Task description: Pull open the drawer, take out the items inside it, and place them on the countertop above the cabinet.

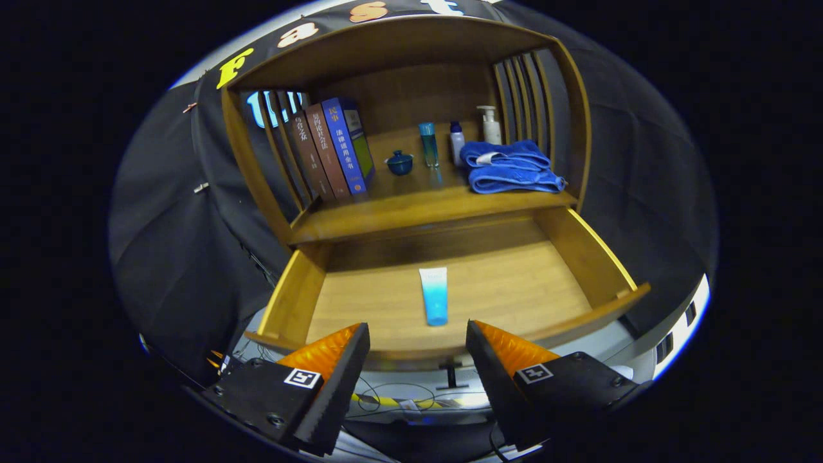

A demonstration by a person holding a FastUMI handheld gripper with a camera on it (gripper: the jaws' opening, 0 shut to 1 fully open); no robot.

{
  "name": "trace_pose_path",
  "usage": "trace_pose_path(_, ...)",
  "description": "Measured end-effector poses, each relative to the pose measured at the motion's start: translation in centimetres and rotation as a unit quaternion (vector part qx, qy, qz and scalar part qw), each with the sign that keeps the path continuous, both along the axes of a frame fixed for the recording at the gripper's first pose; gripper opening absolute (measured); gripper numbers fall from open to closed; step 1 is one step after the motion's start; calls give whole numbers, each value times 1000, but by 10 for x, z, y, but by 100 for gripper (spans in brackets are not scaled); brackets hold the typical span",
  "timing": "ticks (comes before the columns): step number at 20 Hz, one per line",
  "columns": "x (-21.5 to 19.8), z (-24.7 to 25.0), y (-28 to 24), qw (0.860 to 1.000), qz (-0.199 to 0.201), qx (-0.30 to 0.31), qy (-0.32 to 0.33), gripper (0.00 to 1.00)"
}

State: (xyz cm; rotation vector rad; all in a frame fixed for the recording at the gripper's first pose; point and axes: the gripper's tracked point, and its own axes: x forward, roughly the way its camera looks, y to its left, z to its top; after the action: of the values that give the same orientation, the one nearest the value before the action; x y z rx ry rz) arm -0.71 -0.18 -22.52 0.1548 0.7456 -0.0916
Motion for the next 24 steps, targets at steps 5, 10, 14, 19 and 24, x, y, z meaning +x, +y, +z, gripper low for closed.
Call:
trace_pose_path(5,56,-37,-9,998,-13,-3,62,95)
trace_pose_path(10,82,-93,-21,987,-15,-7,162,95)
trace_pose_path(14,79,-130,-24,972,-3,-17,235,95)
trace_pose_path(19,76,-157,-28,958,-20,-11,287,93)
trace_pose_path(24,71,-167,-33,947,0,-48,318,80)
